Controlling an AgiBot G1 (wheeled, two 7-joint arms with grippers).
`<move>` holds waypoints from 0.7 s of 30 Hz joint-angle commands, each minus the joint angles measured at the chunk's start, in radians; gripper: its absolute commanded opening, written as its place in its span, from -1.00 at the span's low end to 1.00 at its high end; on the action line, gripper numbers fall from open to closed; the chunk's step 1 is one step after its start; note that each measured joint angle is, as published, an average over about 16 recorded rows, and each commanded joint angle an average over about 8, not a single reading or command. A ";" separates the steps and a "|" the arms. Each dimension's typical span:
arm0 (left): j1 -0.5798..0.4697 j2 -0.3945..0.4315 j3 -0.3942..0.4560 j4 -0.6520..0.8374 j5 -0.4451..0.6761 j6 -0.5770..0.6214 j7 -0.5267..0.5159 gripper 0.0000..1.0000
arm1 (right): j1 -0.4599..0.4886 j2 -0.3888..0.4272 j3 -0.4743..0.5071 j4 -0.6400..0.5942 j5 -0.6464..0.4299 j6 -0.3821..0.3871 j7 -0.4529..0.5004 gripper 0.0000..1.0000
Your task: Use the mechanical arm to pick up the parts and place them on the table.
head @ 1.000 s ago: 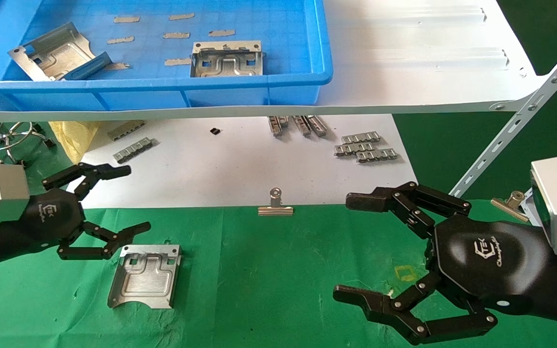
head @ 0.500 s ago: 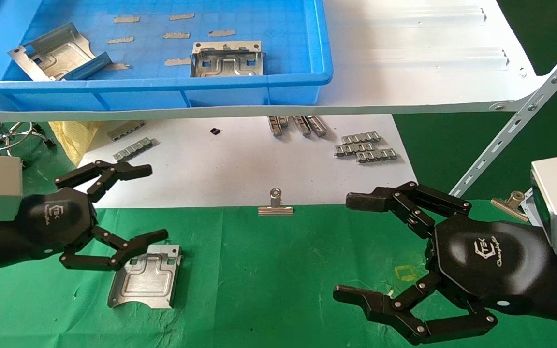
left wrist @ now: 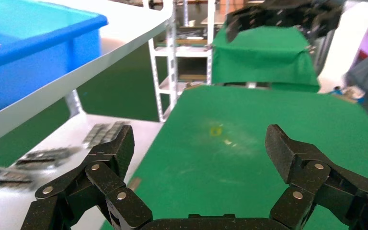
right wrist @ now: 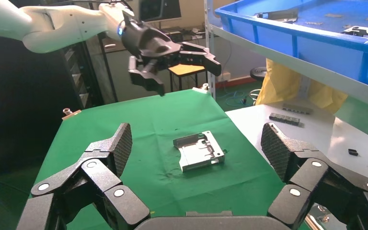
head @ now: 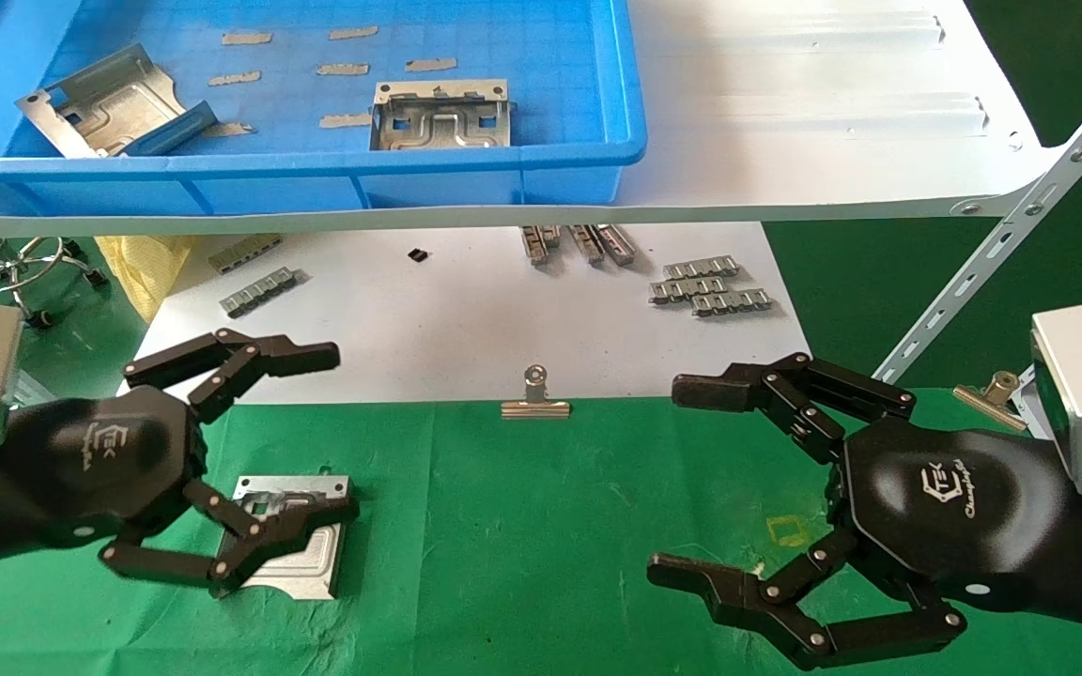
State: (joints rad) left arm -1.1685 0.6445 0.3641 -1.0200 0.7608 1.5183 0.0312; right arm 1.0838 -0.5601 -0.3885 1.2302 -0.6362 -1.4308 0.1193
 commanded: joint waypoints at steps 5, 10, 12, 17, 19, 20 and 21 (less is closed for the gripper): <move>0.045 -0.016 -0.040 -0.126 -0.014 -0.011 -0.104 1.00 | 0.000 0.000 0.000 0.000 0.000 0.000 0.000 1.00; 0.078 -0.028 -0.070 -0.219 -0.025 -0.019 -0.182 1.00 | 0.000 0.000 0.000 0.000 0.000 0.000 0.000 1.00; 0.090 -0.032 -0.080 -0.252 -0.029 -0.021 -0.207 1.00 | 0.000 0.000 0.000 0.000 0.000 0.000 0.000 1.00; 0.105 -0.037 -0.094 -0.293 -0.035 -0.024 -0.233 1.00 | 0.000 0.000 0.000 0.000 0.000 0.000 0.000 1.00; 0.107 -0.038 -0.096 -0.299 -0.036 -0.025 -0.235 1.00 | 0.000 0.000 0.000 0.000 0.000 0.000 0.000 1.00; 0.107 -0.038 -0.096 -0.297 -0.036 -0.025 -0.234 1.00 | 0.000 0.000 0.000 0.000 0.000 0.000 0.000 1.00; 0.106 -0.038 -0.095 -0.294 -0.036 -0.025 -0.232 1.00 | 0.000 0.000 0.000 0.000 0.000 0.000 0.000 1.00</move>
State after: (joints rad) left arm -1.0648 0.6076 0.2710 -1.3091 0.7257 1.4937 -0.1992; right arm 1.0835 -0.5601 -0.3884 1.2299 -0.6361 -1.4305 0.1192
